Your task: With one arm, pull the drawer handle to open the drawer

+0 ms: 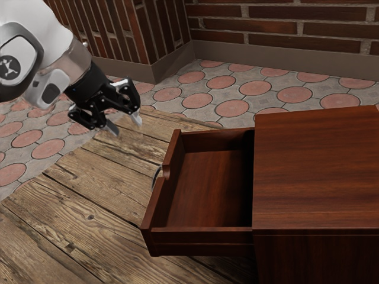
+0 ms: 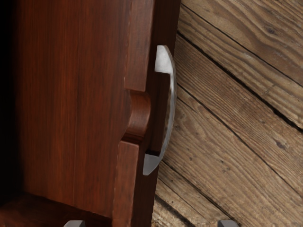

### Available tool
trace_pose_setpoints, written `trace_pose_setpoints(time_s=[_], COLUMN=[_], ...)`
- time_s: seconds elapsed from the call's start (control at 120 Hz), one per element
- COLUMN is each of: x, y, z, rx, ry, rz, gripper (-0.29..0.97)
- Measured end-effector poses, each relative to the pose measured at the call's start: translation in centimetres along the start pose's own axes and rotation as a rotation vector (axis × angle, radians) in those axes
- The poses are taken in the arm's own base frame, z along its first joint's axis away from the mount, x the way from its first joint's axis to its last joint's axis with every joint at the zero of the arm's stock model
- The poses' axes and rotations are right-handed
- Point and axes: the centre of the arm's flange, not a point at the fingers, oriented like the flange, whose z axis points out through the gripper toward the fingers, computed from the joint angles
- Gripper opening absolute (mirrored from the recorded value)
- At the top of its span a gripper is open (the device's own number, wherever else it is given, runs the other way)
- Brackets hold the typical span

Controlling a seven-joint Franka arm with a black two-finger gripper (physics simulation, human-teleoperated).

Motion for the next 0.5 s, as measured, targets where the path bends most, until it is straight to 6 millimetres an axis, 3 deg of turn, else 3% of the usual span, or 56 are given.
trace_pose_setpoints(time_s=[0.083, 0.233, 0.342, 0.5], x=[-2.1, -4.6, -4.9, -4.8], y=[-2.1, -2.6, -2.1, -0.9], z=[-1.1, -0.2, 0.6, 0.1], rx=[-0.086, -0.216, -0.258, -0.308], ry=[0.012, 0.043, 0.087, 0.084], rz=[-0.134, -0.438, -0.639, -0.864], gripper=[0.44, 0.56, 0.61, 0.65])
